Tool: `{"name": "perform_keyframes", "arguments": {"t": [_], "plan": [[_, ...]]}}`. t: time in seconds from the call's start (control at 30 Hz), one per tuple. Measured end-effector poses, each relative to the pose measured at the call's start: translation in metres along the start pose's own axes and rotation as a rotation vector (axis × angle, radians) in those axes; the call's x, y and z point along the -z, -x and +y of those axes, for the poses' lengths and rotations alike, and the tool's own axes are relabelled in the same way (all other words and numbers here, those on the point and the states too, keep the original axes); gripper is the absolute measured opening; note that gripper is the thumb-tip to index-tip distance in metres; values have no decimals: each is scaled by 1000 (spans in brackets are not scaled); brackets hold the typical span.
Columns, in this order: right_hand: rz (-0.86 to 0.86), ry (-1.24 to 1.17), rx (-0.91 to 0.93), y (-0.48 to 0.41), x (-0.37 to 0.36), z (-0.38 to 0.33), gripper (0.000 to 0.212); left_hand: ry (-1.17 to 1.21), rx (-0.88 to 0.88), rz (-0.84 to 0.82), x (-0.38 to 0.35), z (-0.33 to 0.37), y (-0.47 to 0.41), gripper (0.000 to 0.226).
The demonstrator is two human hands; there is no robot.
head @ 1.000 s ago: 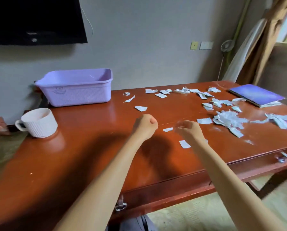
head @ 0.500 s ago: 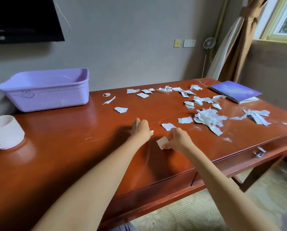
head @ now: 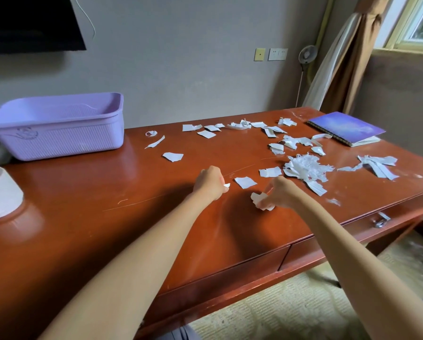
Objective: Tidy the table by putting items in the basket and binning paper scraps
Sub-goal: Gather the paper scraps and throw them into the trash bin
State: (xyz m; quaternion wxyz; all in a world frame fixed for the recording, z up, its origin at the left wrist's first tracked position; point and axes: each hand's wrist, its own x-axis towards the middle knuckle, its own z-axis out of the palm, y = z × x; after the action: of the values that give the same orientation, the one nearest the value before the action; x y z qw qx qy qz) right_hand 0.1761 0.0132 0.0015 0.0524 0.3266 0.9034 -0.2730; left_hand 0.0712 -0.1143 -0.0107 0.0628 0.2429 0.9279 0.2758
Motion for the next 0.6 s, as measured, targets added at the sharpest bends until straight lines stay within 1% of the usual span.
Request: {"name": "perform_keyframes", "arguments": {"t": [0.1, 0.2, 0.37, 0.47, 0.53, 0.6], "plan": [[-9, 1, -15, -3, -3, -2, 49, 5, 6, 11, 1, -1, -2, 24], [3, -15, -31, -8, -3, -7, 46, 13, 21, 25, 4, -4, -4, 24], [51, -95, 26, -23, -3, -22, 44, 33, 50, 63, 16, -17, -13, 25], [92, -114, 0, -33, -6, -29, 52, 35, 78, 50, 21, -26, -19, 27], [66, -61, -40, -42, -7, -34, 60, 29, 94, 43, 25, -32, -24, 28], [34, -28, -99, -46, -6, -38, 63, 28, 102, 39, 27, -36, -29, 28]]}}
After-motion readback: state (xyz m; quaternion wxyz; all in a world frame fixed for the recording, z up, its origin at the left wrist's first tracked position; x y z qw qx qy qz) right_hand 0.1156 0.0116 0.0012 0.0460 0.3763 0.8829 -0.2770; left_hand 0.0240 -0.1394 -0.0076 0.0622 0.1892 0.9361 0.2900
